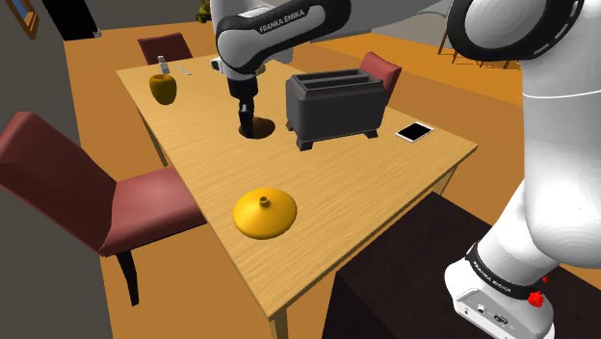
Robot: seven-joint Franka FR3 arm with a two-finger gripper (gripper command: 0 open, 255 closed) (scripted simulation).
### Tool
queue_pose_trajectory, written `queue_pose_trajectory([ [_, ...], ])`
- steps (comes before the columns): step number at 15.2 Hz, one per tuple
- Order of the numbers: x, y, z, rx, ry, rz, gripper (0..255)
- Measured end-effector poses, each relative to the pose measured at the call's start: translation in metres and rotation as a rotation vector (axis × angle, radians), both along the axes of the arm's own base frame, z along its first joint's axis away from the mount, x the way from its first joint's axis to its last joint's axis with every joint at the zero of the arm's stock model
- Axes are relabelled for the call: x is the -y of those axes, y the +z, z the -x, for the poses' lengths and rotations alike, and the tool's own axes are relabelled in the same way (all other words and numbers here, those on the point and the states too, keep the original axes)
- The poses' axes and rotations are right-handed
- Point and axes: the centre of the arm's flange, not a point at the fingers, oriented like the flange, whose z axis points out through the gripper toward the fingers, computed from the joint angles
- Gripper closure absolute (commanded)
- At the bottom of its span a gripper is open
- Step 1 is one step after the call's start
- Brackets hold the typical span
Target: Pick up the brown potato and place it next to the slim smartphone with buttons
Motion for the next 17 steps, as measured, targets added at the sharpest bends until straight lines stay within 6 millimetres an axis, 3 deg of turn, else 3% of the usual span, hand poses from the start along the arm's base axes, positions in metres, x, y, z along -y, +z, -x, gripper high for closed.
queue_pose_trajectory([
  [11,0.000,0.056,0.001,0.000,0.000,0.000,255],
  [17,0.054,0.061,0.036,0.000,0.000,0.000,255],
])
